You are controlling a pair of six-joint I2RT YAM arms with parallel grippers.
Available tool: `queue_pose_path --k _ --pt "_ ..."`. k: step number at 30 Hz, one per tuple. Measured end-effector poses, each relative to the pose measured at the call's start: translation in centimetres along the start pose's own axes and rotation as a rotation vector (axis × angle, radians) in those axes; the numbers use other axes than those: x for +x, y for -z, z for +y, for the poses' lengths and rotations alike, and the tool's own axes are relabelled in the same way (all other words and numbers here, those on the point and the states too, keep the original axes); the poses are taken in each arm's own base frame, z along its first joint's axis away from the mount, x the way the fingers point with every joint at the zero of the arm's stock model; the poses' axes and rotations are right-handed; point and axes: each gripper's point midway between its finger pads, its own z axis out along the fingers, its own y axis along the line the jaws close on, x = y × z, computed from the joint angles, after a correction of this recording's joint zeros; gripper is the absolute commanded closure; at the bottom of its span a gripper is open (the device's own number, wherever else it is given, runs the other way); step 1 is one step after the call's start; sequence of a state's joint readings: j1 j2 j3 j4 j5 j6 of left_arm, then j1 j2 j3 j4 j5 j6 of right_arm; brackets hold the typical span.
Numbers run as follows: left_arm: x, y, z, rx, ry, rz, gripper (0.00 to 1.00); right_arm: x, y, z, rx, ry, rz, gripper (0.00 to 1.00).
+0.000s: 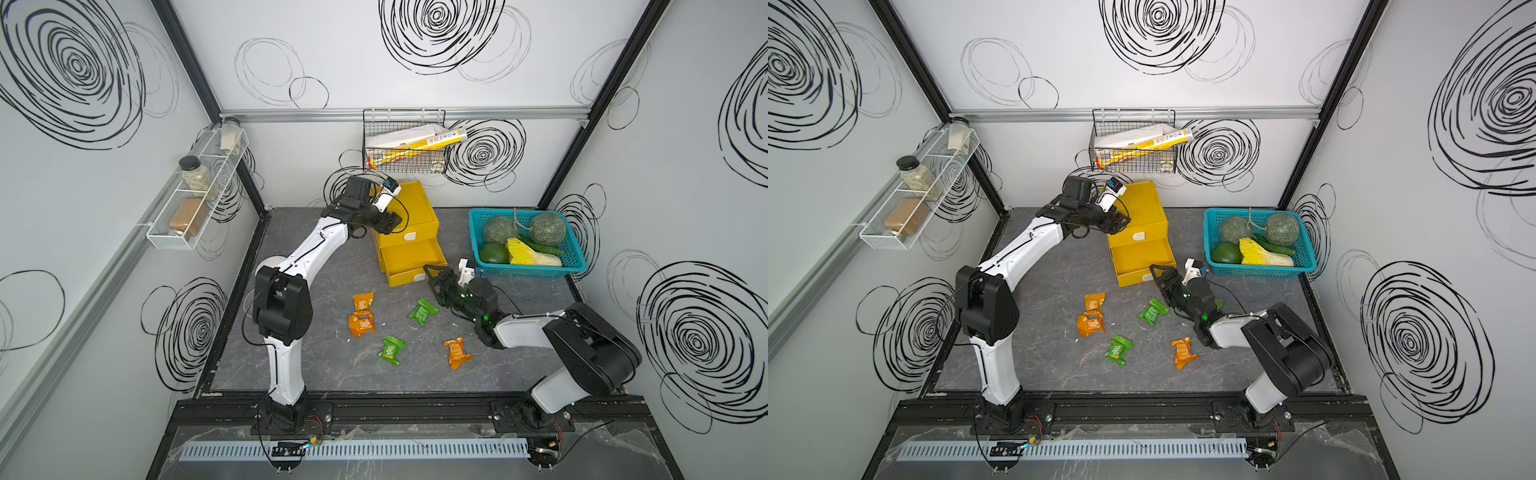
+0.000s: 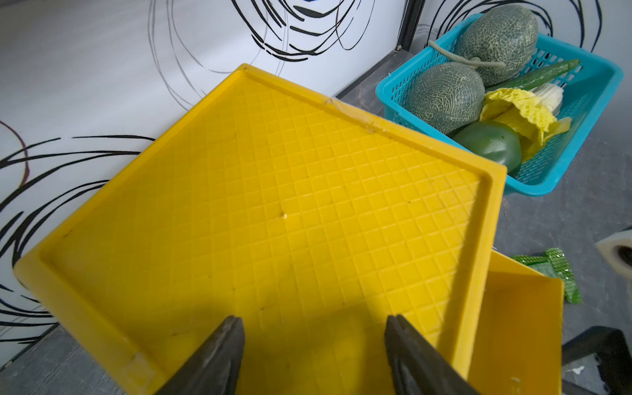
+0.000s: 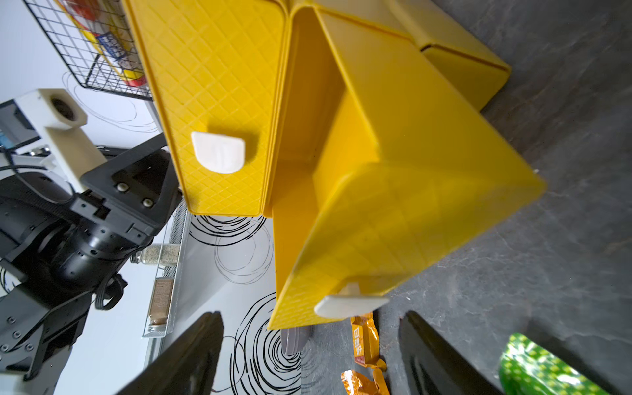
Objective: Place the cookies into the drawer by color
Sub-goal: Open the drawer in the storage box, then pick up the cookie at the center of the board.
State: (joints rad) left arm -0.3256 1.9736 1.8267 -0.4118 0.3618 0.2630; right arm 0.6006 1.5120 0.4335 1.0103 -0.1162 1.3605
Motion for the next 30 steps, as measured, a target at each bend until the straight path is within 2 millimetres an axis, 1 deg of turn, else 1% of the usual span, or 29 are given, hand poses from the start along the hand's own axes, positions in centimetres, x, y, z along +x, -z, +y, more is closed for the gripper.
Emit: queue_pose_path --k 3,4,8,10,12,15,16,17,19,22,24,27,30 --pt "0.1 0.9 -0.4 0.001 0.024 0.017 0.19 -0.4 1.7 0.5 0.011 0.059 -0.026 0.12" --pt "0.1 1.2 -0.6 0.0 0.031 0.023 0.13 -0.6 2.4 0.6 0.015 0.081 -0.038 0.11" --pt "0.1 3.0 -1.2 -0.014 0.069 0.042 0.06 -1.4 4.9 1.2 0.04 0.187 -0.093 0.1" --pt "-0.3 4.1 -1.7 -0.021 0.079 0.035 0.04 -1.9 5.8 1.7 0.052 0.242 -0.118 0.09" --pt "-0.9 5.5 -2.3 -0.028 0.086 0.016 0.01 -2.4 6.8 2.1 0.068 0.303 -0.142 0.09" --pt "-1.4 8.2 -3.5 -0.033 0.094 -0.017 0.01 -3.0 8.1 2.1 0.115 0.401 -0.167 0.08" --pt "-1.5 9.1 -4.0 -0.036 0.095 -0.03 0.01 -3.1 8.5 2.1 0.134 0.435 -0.173 0.05" --pt "-1.5 10.1 -4.3 -0.038 0.096 -0.042 0.01 -3.3 8.8 1.8 0.157 0.467 -0.175 0.01" --pt "-1.5 11.8 -5.0 -0.047 0.094 -0.07 0.01 -3.5 9.2 1.4 0.198 0.521 -0.173 0.0" --pt "-0.5 14.0 -5.8 -0.062 0.097 -0.089 0.01 -3.5 9.6 0.5 0.253 0.576 -0.162 0.0" --pt "0.5 15.1 -6.3 -0.07 0.097 -0.098 0.01 -3.3 9.8 -0.3 0.285 0.596 -0.145 0.0" --pt "2.6 16.6 -7.2 -0.081 0.096 -0.103 0.01 -2.7 9.7 -1.4 0.327 0.619 -0.113 0.0" --pt "5.3 18.0 -8.3 -0.082 0.094 -0.108 0.01 -1.9 9.5 -2.5 0.374 0.642 -0.075 0.01"
